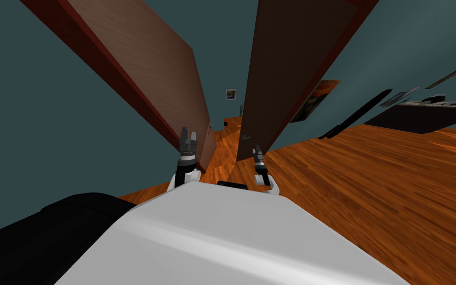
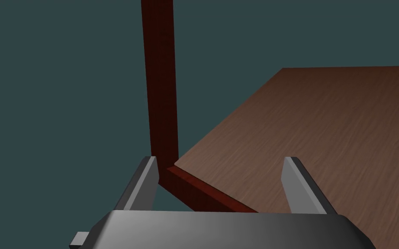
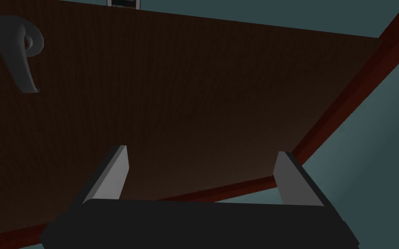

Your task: Push the door open

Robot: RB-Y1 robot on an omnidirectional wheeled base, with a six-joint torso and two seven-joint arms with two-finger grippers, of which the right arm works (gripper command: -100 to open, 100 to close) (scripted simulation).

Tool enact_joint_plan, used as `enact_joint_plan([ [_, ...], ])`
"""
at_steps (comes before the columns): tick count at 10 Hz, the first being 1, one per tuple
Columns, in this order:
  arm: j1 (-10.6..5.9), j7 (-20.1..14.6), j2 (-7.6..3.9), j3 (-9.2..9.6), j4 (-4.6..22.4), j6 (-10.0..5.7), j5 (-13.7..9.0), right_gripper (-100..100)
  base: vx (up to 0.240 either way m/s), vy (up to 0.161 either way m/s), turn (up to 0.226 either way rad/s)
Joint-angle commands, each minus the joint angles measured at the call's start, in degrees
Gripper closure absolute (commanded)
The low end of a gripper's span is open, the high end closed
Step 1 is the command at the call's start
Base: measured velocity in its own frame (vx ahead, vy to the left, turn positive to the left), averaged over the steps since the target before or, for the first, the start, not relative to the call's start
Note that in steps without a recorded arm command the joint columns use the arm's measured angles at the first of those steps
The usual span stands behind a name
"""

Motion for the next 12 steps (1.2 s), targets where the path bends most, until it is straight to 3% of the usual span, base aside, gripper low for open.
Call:
enact_joint_plan([
  [1, -1.00, -0.5, -0.07, 0.16, 2.9, -0.80, 0.5, -100, 0.066, -0.081, 0.048],
  [3, -2.65, -1.2, -0.16, 0.31, 7.2, -1.69, 1.2, -100, 0.100, -0.069, 0.049],
  [4, -2.65, -1.2, -0.16, 0.31, 7.5, -1.69, 1.2, -100, 0.070, -0.049, 0.011],
  [12, -7.39, -3.2, -0.24, 0.71, 19.7, -4.26, 3.1, -100, 0.062, -0.055, 0.028],
])
